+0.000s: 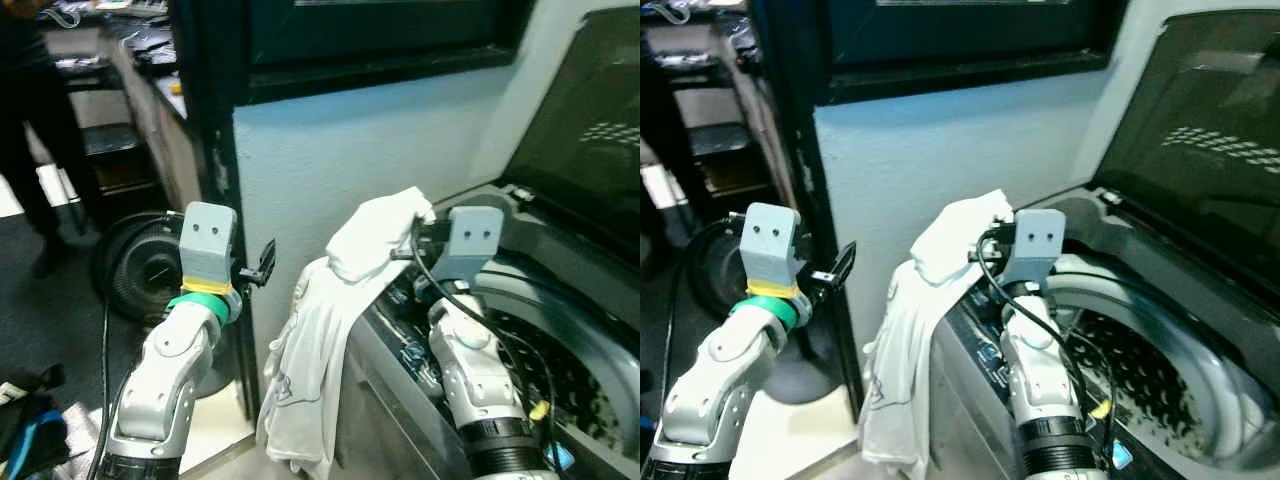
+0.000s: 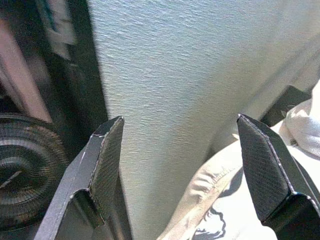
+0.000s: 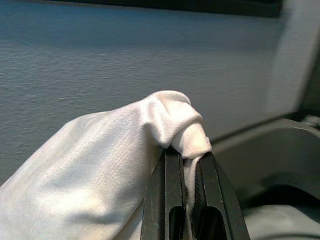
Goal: Clothes washing
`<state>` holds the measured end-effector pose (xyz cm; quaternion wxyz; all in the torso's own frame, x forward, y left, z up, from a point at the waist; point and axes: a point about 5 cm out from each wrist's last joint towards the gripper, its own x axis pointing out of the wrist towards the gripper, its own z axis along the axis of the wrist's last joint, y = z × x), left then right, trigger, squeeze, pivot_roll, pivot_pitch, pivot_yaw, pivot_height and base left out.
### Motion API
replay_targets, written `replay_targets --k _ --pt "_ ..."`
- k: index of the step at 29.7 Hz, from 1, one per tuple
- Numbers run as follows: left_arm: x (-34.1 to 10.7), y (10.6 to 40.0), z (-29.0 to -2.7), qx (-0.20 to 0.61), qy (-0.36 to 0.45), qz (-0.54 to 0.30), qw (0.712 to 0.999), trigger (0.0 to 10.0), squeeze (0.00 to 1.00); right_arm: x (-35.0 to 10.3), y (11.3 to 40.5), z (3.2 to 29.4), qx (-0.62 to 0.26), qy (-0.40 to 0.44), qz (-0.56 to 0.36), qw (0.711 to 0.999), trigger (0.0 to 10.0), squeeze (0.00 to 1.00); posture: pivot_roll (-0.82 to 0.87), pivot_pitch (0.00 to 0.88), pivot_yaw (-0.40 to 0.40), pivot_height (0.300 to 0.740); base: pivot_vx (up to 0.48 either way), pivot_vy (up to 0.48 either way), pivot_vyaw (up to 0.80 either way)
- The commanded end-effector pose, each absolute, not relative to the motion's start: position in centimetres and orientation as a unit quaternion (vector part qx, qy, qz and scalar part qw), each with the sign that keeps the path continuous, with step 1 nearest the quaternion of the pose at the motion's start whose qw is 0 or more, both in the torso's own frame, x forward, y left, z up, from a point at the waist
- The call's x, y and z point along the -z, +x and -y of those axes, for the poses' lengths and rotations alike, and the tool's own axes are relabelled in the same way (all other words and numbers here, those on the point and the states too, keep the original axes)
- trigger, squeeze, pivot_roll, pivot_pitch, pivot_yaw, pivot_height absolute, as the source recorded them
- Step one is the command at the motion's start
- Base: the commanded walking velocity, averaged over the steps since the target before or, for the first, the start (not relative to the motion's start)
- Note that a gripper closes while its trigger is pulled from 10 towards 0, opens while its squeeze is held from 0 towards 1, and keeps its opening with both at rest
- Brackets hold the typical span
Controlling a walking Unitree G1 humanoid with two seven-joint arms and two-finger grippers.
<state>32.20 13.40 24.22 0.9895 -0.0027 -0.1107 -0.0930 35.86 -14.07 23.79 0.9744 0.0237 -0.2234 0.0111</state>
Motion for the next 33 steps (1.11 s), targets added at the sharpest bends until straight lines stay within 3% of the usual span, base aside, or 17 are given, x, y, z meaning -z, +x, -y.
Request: replay_targets --k 1,5,13,26,33 --pt "-23.99 32.15 -13.49 0.091 -0.011 0.105 0.990 10.0 0.00 -23.87 35.73 14.33 -0.003 0.031 0.228 0.973 10.0 0.00 0.02 0.058 0.037 0.740 0.000 0.000 -0.80" --pt "-23.93 32.15 -13.39 0.091 -0.010 0.104 0.990 10.0 0.00 -23.81 35.72 14.32 -0.003 0.031 0.227 0.973 10.0 0.00 0.02 0.059 0.036 0.740 0.000 0.000 -0.80" --pt "-23.83 32.05 -13.25 0.095 -0.013 0.104 0.990 10.0 0.00 -23.41 35.76 14.03 -0.009 0.015 0.221 0.975 10.0 0.00 0.02 0.057 0.032 0.740 -0.162 0.000 0.00" --pt "-23.88 32.07 -13.17 0.095 -0.013 0.107 0.990 10.0 0.00 -23.31 35.91 14.01 -0.010 0.013 0.218 0.976 10.0 0.00 0.02 0.049 0.030 0.740 -0.422 0.000 0.00" --pt "-24.00 32.12 -13.29 0.093 -0.017 0.110 0.989 10.0 0.00 -23.28 35.93 14.00 -0.011 0.012 0.218 0.976 10.0 0.00 0.02 0.047 0.031 0.740 -0.070 0.000 0.00"
